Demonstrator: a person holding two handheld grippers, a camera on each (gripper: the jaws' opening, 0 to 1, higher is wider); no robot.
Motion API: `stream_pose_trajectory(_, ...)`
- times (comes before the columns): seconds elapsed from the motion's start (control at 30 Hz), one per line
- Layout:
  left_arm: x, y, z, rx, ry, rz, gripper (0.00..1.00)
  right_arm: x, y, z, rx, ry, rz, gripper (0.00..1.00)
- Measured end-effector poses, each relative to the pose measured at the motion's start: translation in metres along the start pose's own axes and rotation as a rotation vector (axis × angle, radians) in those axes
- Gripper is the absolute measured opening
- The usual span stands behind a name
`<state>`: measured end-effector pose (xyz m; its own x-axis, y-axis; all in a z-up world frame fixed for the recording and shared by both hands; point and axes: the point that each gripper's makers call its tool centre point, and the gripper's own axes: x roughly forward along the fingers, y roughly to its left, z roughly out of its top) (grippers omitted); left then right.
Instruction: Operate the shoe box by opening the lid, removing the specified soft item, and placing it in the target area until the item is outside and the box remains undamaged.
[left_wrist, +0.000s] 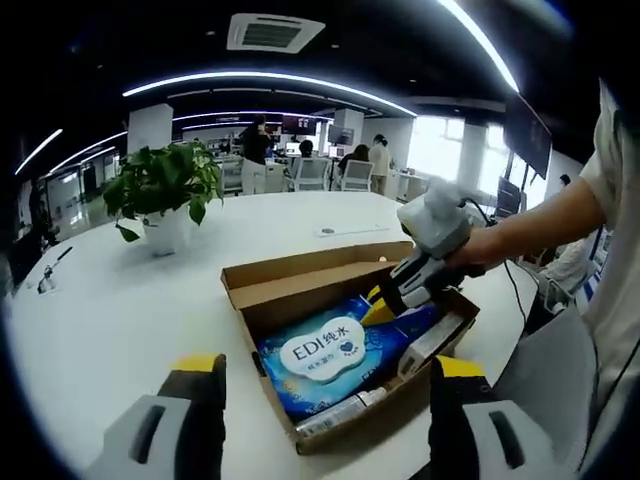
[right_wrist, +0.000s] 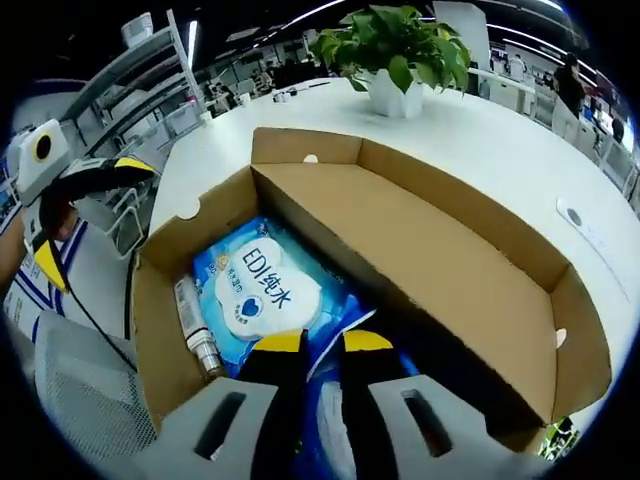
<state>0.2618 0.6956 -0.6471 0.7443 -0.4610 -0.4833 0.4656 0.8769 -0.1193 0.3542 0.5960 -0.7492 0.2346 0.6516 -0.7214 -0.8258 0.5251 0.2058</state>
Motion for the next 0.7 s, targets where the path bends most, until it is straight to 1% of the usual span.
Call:
stream_pose_trajectory(0.17, 0.001, 0.003, -0.004, 0.003, 0.011, 0.009, 0.79, -0.003, 0.003, 0.001, 0.001, -0.007, -0.012, 0.00)
stream_pose_trajectory(0.33, 0.001, 0.001, -0.002, 0.012, 0.015, 0.017, 0.75, -0.012, 0.007, 0.007, 0.014, -0.031, -0.034, 0.00)
stream_pose_trajectory(0.47, 0.002, -0.003, 0.001, 0.018, 0.018, 0.017, 0.74, -0.021, 0.007, 0.012, 0.004, -0.054, -0.051, 0.00)
stream_pose_trajectory(0.7, 0.005, -0.010, 0.003, 0.035, 0.026, 0.006, 0.72, -0.036, 0.001, 0.011, -0.014, -0.065, -0.083, 0.00)
